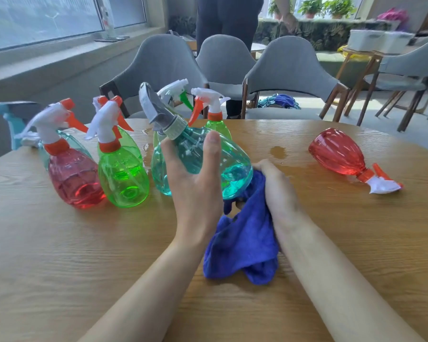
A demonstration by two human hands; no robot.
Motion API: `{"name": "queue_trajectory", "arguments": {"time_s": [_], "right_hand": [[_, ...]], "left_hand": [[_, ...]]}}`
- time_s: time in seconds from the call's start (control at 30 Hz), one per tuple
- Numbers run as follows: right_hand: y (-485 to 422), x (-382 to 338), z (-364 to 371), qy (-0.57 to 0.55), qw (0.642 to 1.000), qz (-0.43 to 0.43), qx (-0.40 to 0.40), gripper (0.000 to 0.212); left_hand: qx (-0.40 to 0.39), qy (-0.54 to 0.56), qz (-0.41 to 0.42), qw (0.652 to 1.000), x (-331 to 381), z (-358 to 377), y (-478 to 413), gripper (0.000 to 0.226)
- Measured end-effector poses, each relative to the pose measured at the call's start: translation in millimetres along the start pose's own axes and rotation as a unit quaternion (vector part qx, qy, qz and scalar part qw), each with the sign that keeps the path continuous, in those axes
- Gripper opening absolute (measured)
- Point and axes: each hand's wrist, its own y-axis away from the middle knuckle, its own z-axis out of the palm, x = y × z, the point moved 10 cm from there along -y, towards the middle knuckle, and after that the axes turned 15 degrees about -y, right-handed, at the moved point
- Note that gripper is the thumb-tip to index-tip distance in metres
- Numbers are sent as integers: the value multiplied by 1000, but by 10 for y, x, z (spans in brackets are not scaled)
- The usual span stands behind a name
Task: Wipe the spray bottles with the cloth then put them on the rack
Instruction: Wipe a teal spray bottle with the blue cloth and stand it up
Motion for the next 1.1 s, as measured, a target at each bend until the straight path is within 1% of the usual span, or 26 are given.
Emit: {"name": "queue_trajectory", "arguments": {"time_s": [0.07,0.17,0.23,0.27,0.3,0.37,0.47,0.53,0.6,0.67,0.77,0.83,0.9,0.97,1.03,1.1], "right_hand": [[12,-7,-15,-38,999,-3,3,55],[-57,20,-215,-90,993,-5,81,38],[-85,10,-265,-82,991,-18,103,30],[-100,13,-231,-72,993,-20,95,31],[-101,28,-185,-60,995,-16,77,36],[-101,112,-80,-34,999,-1,36,51],[-106,225,-33,-2,999,32,17,48],[-102,182,-41,-8,999,31,7,46],[-95,122,-63,-34,999,21,12,44],[-87,83,-111,-71,997,10,27,44],[-131,150,-256,-97,991,15,90,24],[-134,165,-244,-94,991,12,93,30],[-157,274,-171,-94,993,35,68,38],[-97,341,-3,-86,994,67,14,41],[-64,321,75,-61,995,73,-28,40],[-35,246,63,-39,996,68,-39,41]], "left_hand": [[-9,1,3,1000,25,25,18,37],[-29,9,4,1000,57,68,77,34],[-37,19,8,999,77,73,96,31],[-37,24,13,999,89,67,92,30],[-37,27,19,999,104,64,91,30],[-30,19,33,999,121,35,69,30],[-15,1,37,999,86,-20,21,28],[-5,-3,33,999,57,-39,-11,33],[-4,6,18,1000,32,-29,-20,37],[-13,8,12,1000,28,3,4,36],[-36,15,5,999,33,63,70,34],[-41,14,14,999,62,76,93,32],[-38,13,24,999,88,73,86,33],[-22,3,31,999,79,23,40,33],[-3,-3,32,999,56,-30,-10,33],[2,4,23,1000,27,-58,-44,32]]}}
